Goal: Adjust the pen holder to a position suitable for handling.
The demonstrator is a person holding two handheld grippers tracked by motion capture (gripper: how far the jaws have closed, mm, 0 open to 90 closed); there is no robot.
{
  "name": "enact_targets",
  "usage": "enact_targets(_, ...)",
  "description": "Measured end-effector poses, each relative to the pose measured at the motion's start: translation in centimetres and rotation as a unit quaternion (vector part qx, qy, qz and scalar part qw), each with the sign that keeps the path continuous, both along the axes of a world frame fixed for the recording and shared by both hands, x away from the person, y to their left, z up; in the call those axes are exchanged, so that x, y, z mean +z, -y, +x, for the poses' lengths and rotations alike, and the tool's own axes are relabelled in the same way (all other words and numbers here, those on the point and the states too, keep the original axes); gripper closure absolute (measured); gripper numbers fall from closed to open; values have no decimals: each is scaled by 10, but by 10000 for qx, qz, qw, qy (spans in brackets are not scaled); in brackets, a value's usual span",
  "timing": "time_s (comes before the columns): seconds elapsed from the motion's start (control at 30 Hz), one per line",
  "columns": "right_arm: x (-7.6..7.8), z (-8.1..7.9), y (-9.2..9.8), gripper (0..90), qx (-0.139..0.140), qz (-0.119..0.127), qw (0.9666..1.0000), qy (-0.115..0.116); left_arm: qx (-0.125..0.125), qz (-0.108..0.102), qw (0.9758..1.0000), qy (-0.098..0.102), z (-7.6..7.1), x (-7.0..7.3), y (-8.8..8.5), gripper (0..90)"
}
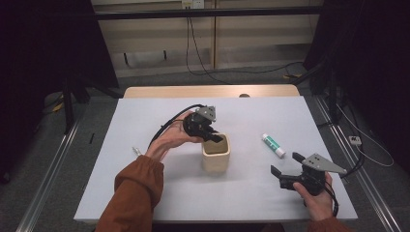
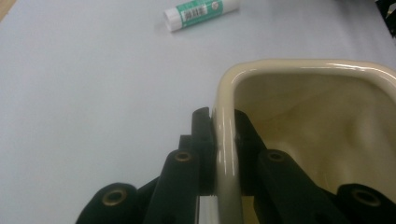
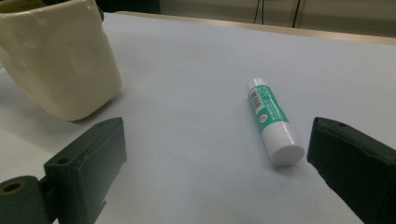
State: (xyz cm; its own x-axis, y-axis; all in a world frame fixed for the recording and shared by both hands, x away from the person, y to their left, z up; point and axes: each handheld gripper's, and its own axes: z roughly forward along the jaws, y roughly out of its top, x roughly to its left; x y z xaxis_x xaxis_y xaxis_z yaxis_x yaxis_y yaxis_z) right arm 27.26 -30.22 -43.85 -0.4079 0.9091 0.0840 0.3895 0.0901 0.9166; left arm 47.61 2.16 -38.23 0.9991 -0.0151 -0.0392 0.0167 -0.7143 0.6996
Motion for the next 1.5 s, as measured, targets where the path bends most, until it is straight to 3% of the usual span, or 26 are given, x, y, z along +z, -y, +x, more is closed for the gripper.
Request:
enact_targets(0.07,0,0,0,44,4,1,10000,2,73,-102,9999,-64,1,-2,-1,825)
enact_targets(0.37,0,0,0,44,6,3,10000,0,232,-90,9996,-142,2,-3,-3,808)
enact_targets(0.53,0,0,-1,44,5,-2,10000,6,515,-218,9983,-135,1,-5,-7,716)
enact_targets(0.6,0,0,0,44,14,-7,10000,-1,674,-223,9974,-114,2,-5,-8,639)
enact_targets(0.67,0,0,0,44,8,-15,10000,-2,914,-323,9951,-175,2,-5,-11,565)
enact_targets(0.77,0,1,0,44,5,-36,10000,-32,1352,-378,9898,-258,3,-2,-14,333)
enact_targets(0.93,0,1,0,41,25,-56,9999,-85,1670,-492,9843,-278,1,5,-21,176)
enact_targets(1.03,0,1,0,41,3,-88,9999,-93,1809,-525,9818,-253,-2,7,-24,115)
enact_targets(1.1,0,1,0,41,0,-112,9999,-99,1945,-590,9788,-244,-3,9,-27,95)
enact_targets(1.23,0,1,0,41,18,-155,9998,-105,2276,-767,9705,-221,-5,12,-37,81)
enact_targets(1.33,0,2,0,41,17,-156,9998,-99,2354,-775,9687,-157,-6,13,-41,74)
enact_targets(1.37,0,2,0,41,18,-161,9998,-106,2458,-849,9655,-159,-8,14,-46,73)
enact_targets(1.5,0,3,0,41,-5,-151,9998,-141,2611,-1053,9593,-228,-13,16,-56,69)
